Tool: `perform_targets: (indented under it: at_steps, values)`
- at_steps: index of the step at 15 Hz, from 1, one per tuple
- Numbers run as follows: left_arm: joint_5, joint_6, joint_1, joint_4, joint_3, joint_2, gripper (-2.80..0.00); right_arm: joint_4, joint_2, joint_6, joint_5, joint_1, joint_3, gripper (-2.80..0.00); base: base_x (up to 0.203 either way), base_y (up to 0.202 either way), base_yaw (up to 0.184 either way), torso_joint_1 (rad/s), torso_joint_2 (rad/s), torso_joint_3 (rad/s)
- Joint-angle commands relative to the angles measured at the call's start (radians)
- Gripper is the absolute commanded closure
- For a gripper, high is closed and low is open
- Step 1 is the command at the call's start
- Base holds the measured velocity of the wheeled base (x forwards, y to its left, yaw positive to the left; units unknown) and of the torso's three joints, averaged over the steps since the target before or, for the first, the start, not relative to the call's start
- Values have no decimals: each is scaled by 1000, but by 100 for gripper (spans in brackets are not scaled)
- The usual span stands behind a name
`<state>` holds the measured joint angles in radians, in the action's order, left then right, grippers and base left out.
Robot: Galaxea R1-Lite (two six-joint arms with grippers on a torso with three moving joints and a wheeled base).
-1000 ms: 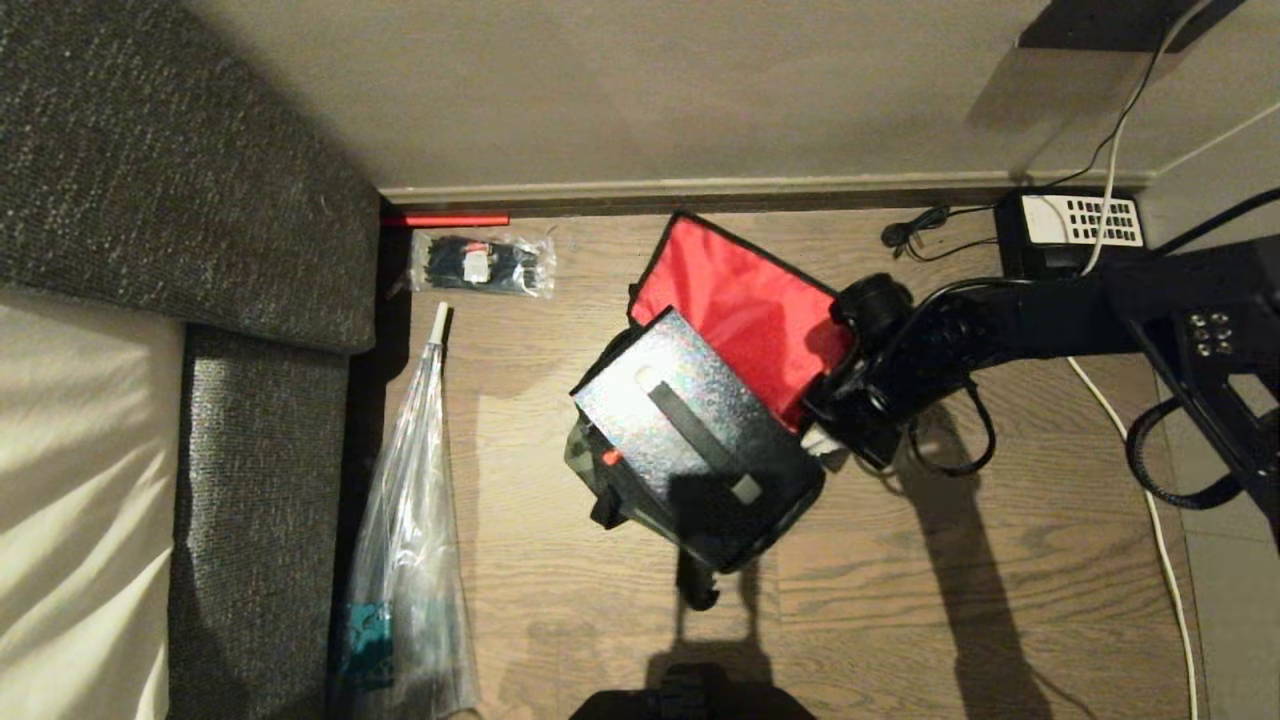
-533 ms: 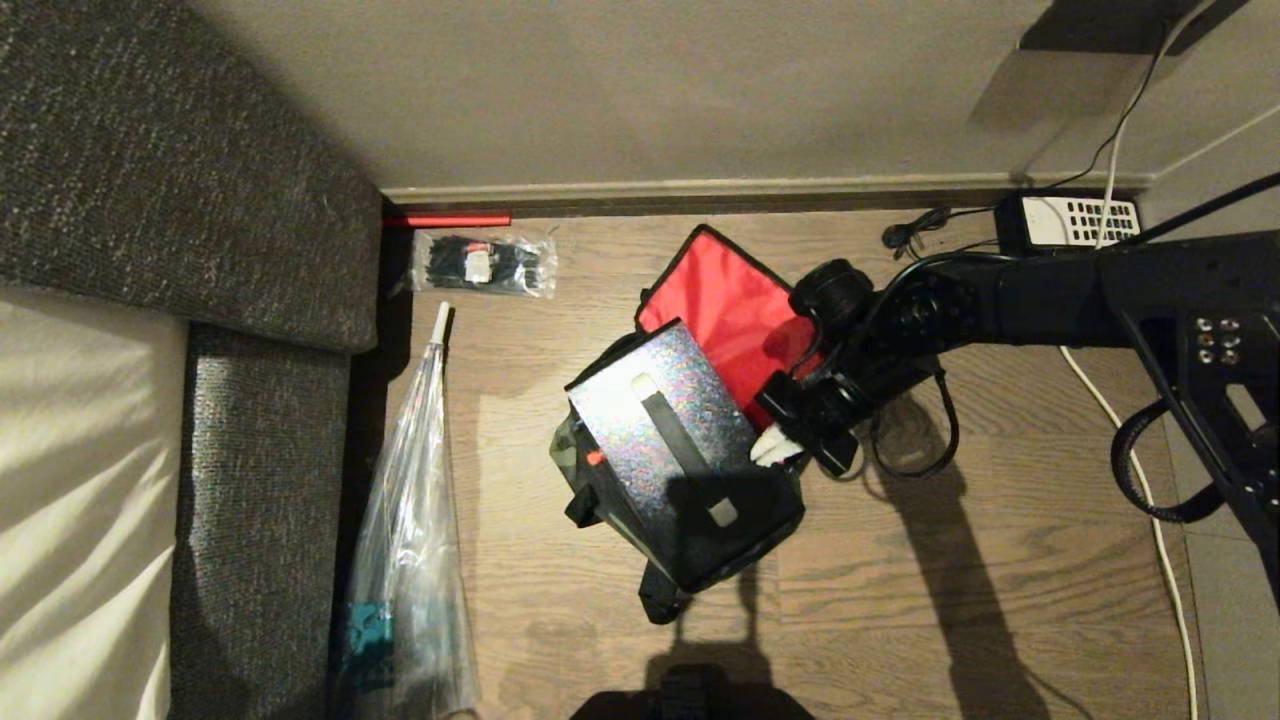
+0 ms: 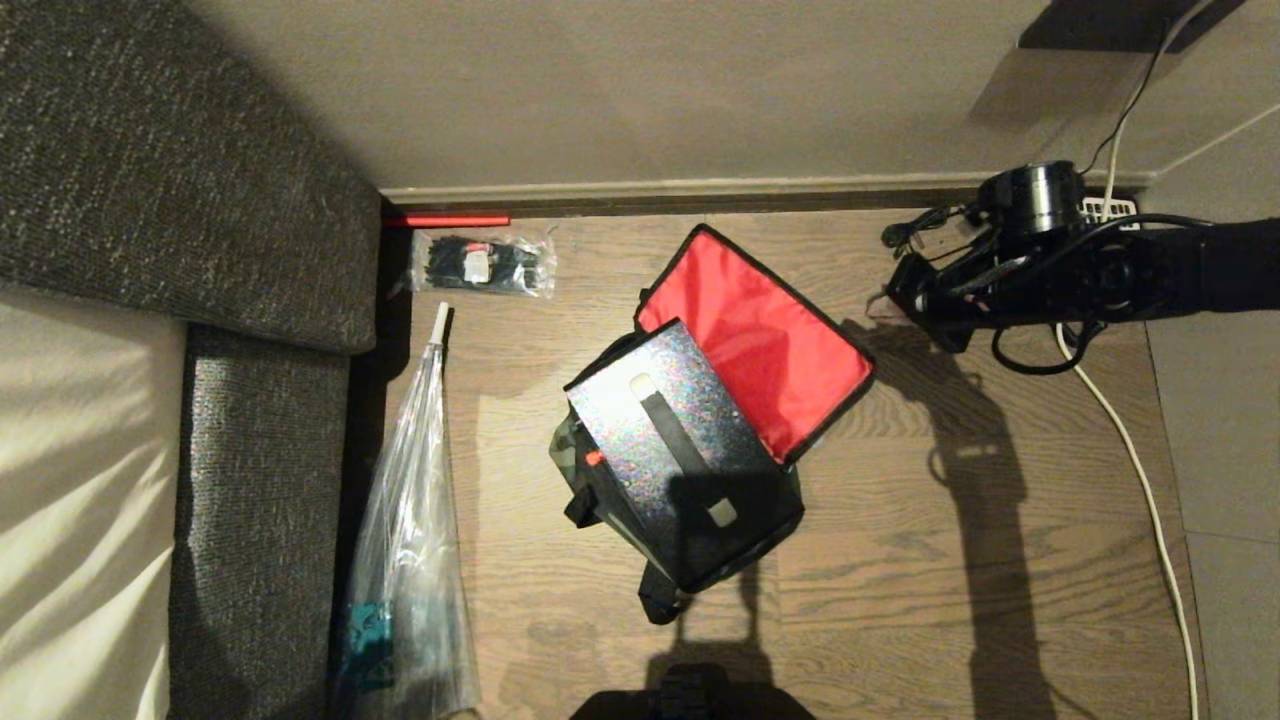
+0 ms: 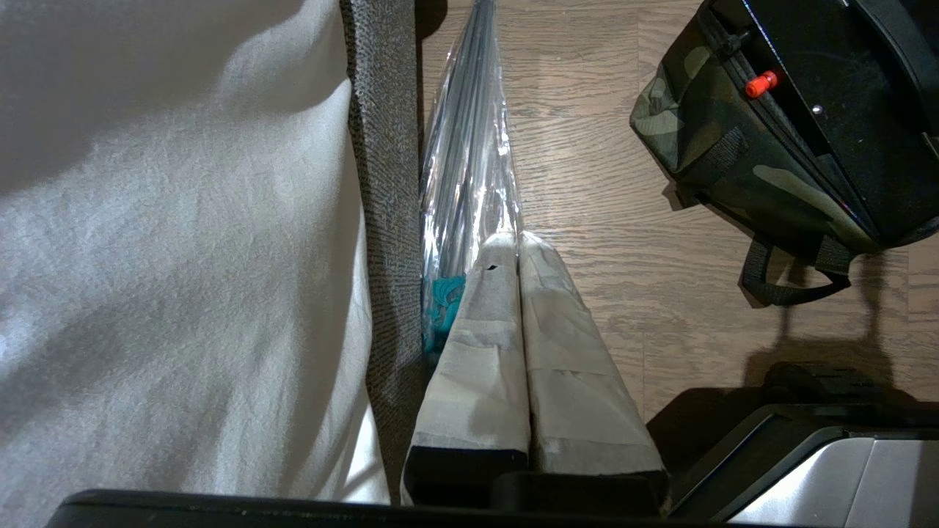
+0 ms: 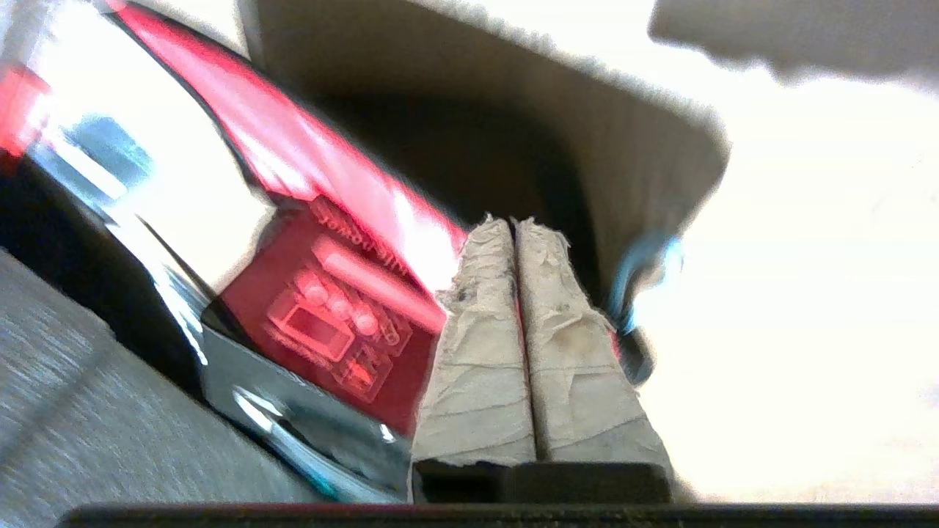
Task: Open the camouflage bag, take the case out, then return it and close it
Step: Close the top of the storage box
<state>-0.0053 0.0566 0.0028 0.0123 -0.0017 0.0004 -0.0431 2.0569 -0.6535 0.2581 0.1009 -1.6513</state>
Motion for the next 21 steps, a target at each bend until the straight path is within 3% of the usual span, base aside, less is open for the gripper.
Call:
perform_targets:
  at_steps: [1,3,9,20,21]
  values:
    - [-1,1,0,0,0,-2,0,14,-46,4,10,-34,37,-280,0,0,0,0,0,0]
    - [-1,0,0,0,0,-2,0,17,-36,-9,27,-40,76,-280,0,0,0,0,0,0]
    - [-1,0,0,0,0,-2,0,26,29,-192,108,-38,63,-280,0,0,0,0,0,0]
    - [-1,0,-1,0,0,4,0,162,132,-235,107,74,17,-280,0,0,0,0,0,0]
    - [-1,1,-1,0,0,4,0,168,134,-235,101,75,22,0,0,0,0,0,0,0]
